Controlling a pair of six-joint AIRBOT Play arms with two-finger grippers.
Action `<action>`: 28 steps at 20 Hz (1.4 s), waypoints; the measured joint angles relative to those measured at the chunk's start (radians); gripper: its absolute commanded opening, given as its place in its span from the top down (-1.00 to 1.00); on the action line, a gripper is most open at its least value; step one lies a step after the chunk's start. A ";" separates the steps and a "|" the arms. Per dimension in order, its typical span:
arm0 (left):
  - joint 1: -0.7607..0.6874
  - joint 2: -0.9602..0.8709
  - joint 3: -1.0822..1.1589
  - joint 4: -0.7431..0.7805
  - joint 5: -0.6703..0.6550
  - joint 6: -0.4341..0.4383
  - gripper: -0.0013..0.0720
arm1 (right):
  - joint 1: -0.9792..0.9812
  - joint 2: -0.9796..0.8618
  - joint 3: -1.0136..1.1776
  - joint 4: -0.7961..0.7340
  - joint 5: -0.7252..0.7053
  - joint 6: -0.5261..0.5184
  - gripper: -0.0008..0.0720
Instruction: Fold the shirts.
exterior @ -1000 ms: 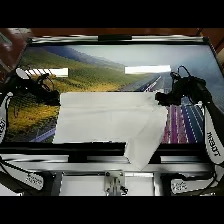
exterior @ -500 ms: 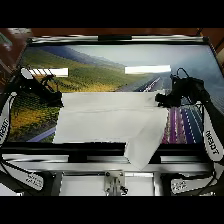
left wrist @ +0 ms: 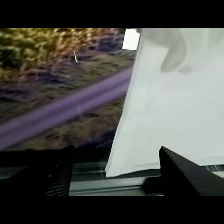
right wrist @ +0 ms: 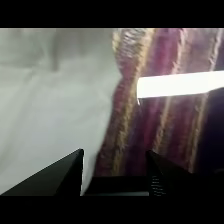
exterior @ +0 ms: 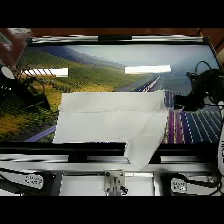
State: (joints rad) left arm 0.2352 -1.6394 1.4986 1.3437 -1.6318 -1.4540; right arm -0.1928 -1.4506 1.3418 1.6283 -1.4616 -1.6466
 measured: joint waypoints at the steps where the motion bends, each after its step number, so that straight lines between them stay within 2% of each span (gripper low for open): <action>1: 0.018 0.040 -0.063 0.006 -0.001 -0.001 -0.69 | -0.036 0.025 -0.025 0.000 -0.029 -0.009 -0.39; 4: 0.064 0.171 -0.312 0.007 0.058 0.014 -0.69 | -0.146 0.108 -0.137 0.048 -0.057 -0.037 -0.39; 8: 0.116 0.298 -0.588 -0.071 0.190 0.070 -0.69 | -0.222 0.171 -0.243 0.140 -0.037 -0.071 -0.39; 16: 0.136 0.328 -0.767 -0.197 0.326 0.128 -0.64 | -0.249 0.195 -0.285 0.225 -0.003 -0.093 -0.39; 17: 0.136 0.326 -0.772 -0.211 0.332 0.131 -0.49 | -0.250 0.195 -0.286 0.228 -0.005 -0.093 -0.39; 18: 0.130 0.324 -0.778 -0.219 0.337 0.134 -0.17 | -0.250 0.195 -0.288 0.232 -0.003 -0.093 -0.39; 19: 0.121 0.320 -0.781 -0.229 0.351 0.136 -0.04 | -0.250 0.196 -0.292 0.234 -0.005 -0.093 -0.39; 21: 0.097 0.314 -0.784 -0.245 0.360 0.138 0.00 | -0.250 0.196 -0.319 0.249 -0.018 -0.103 -0.39; 22: 0.083 0.309 -0.786 -0.250 0.361 0.138 0.46 | -0.250 0.196 -0.340 0.259 -0.024 -0.111 -0.39; 23: 0.071 0.303 -0.787 -0.249 0.368 0.138 0.80 | -0.250 0.196 -0.368 0.273 -0.031 -0.119 -0.39; 24: 0.062 0.297 -0.788 -0.254 0.378 0.138 0.87 | -0.250 0.196 -0.396 0.286 -0.035 -0.125 -0.39; 28: 0.047 0.288 -0.788 -0.267 0.373 0.138 0.87 | -0.250 0.207 -0.512 0.332 -0.035 -0.154 -0.39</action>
State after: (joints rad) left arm 0.2817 -1.3518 0.7109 1.0763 -1.2591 -1.3163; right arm -0.4431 -1.2438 0.8303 1.9598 -1.4971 -1.8011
